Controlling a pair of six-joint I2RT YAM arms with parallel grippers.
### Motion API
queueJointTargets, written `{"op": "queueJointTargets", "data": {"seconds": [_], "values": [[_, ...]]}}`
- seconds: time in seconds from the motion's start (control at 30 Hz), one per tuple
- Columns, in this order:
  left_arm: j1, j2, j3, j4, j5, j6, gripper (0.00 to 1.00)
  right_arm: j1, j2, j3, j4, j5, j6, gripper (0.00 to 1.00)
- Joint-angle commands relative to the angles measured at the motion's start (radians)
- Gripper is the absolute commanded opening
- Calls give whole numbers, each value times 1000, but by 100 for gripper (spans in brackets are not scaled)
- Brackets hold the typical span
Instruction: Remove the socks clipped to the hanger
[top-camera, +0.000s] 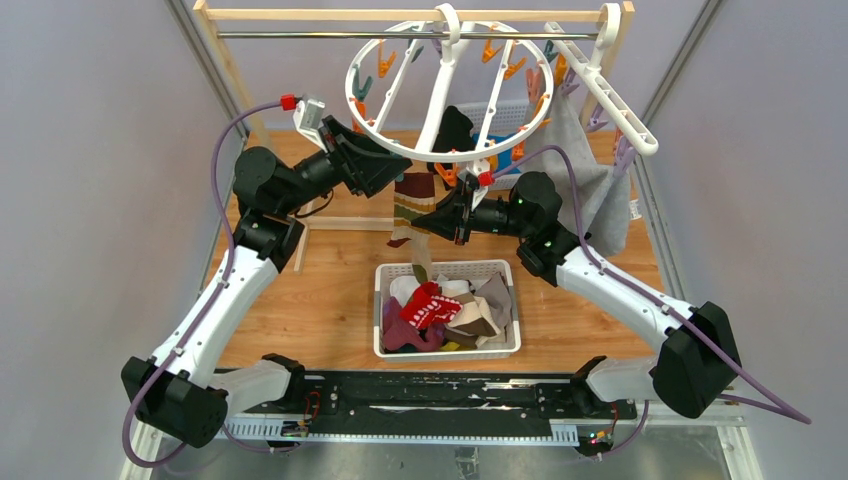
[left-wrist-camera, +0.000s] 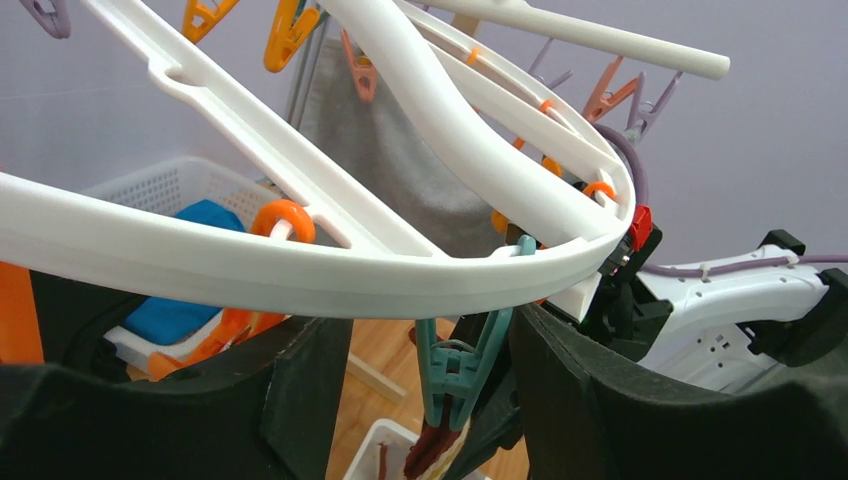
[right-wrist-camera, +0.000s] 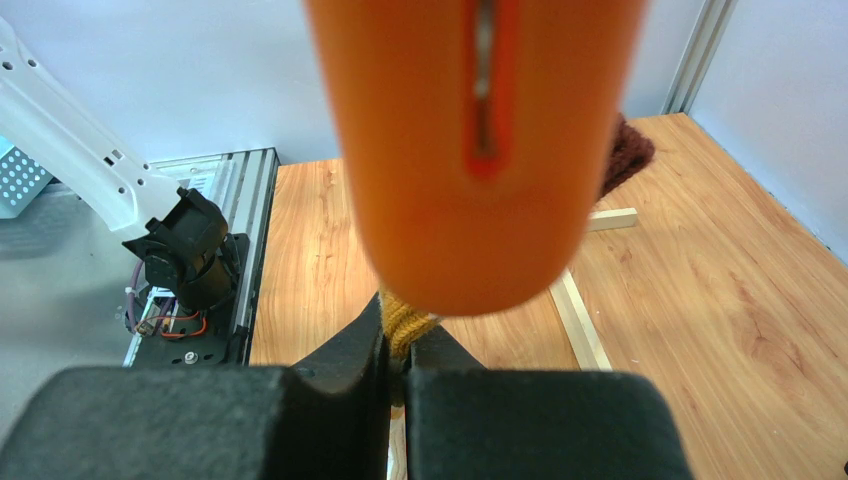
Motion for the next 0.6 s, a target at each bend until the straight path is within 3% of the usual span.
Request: {"op": "queueJointTargets", "data": {"seconds": [0.0, 0.3, 0.57], "values": [[-5, -4, 17, 70, -16, -34, 61, -14, -2, 18, 19, -13, -2, 0], [-6, -1, 17, 71, -29, -44, 49, -14, -1, 16, 19, -13, -3, 0], [-5, -10, 2, 94, -30, -60, 20, -13, 1, 12, 18, -10, -9, 0]]}}
